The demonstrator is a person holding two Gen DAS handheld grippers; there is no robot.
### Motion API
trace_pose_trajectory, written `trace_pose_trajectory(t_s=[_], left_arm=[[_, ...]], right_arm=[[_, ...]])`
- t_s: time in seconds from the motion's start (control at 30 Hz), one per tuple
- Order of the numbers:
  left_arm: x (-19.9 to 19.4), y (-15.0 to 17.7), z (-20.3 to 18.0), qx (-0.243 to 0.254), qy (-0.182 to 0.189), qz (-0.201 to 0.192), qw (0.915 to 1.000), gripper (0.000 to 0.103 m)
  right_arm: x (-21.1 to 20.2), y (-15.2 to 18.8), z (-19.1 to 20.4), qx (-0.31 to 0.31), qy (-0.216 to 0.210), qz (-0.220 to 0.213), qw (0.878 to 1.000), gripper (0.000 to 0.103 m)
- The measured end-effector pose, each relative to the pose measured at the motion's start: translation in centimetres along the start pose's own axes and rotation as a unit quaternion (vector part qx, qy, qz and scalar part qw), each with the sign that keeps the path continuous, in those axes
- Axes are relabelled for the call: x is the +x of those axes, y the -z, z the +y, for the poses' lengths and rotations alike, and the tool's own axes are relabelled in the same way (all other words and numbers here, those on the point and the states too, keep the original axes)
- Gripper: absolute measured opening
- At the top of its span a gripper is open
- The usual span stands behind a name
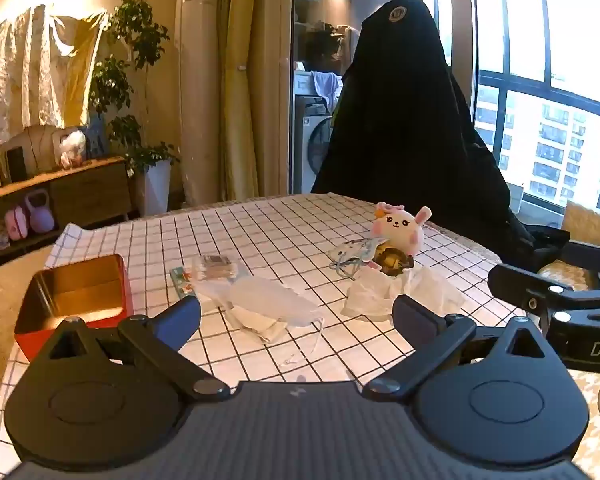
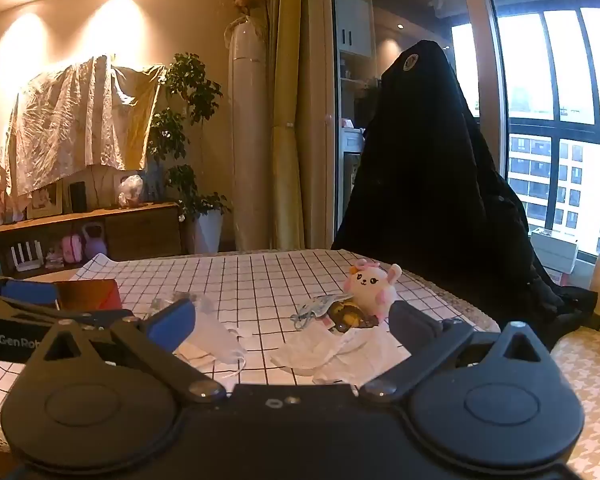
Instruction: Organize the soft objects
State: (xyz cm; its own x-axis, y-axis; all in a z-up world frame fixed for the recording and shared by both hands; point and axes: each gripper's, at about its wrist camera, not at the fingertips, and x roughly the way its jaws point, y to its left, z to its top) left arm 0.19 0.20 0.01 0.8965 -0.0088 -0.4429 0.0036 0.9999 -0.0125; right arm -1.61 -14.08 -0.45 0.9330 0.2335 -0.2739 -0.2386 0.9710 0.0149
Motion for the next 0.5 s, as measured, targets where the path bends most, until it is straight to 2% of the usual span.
trace_pose_trajectory(t_s=[0.17,0.5], left_arm=[[0.05,0.04,0.37,-0.01,-0.002,0.009,0.9999,0.103],[-0.9,-0.01,1.01,-0.018,0.0,-0.003,0.9998,0.103]], right_arm=[[0.02,-0.48,-0.16,0.0,0.007,0.007,1.0,0.103],[-0.14,-0.57,0.26,0.003,0.006,0.006,1.0,0.103]])
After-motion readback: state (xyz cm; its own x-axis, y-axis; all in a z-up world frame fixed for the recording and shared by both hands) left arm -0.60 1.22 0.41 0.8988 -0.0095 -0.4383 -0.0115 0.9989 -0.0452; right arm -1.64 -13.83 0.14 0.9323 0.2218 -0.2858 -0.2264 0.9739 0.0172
